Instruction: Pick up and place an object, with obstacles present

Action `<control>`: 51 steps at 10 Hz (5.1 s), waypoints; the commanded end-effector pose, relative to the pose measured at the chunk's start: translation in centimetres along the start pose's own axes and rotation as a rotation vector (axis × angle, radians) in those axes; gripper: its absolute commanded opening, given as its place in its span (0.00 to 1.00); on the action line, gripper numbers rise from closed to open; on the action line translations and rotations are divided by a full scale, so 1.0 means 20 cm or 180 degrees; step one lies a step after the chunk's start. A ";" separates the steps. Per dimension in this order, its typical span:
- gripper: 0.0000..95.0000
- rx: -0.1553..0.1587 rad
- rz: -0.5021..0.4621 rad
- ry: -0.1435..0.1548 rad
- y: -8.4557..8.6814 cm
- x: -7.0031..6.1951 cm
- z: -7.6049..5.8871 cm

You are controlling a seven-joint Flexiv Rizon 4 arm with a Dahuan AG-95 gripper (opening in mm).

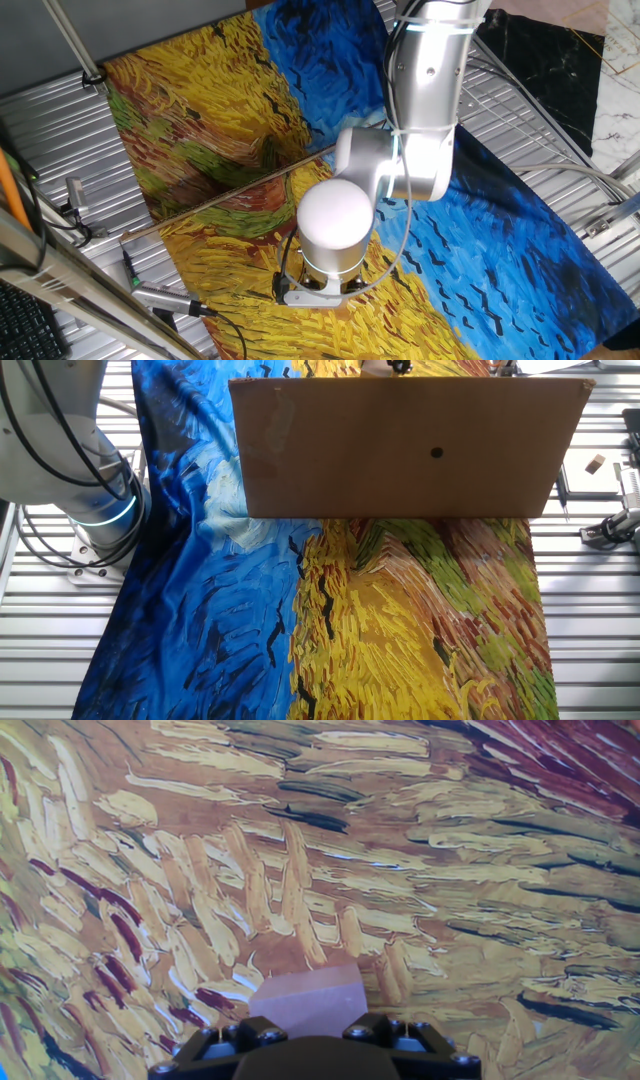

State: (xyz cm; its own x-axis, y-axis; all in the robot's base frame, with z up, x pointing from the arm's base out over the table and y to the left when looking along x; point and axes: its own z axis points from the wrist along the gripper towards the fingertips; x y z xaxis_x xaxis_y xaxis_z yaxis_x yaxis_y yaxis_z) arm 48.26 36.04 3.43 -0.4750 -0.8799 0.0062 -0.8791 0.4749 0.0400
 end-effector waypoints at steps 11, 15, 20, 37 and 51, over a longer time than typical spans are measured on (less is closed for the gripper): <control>0.40 -0.0057 -0.0168 0.0004 0.07 0.10 -0.51; 0.00 0.0038 0.0093 0.0131 0.11 0.12 -0.63; 0.00 0.0206 0.0358 0.0129 0.11 0.12 -0.63; 0.00 0.0175 0.0327 0.0093 0.01 0.27 -0.86; 0.00 0.0175 0.0327 0.0093 0.01 0.27 -0.86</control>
State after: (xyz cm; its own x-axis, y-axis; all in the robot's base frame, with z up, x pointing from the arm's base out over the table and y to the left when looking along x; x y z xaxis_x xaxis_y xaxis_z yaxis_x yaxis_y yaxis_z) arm 46.15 31.15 20.69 -0.5623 -0.8262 0.0364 -0.8269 0.5620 -0.0172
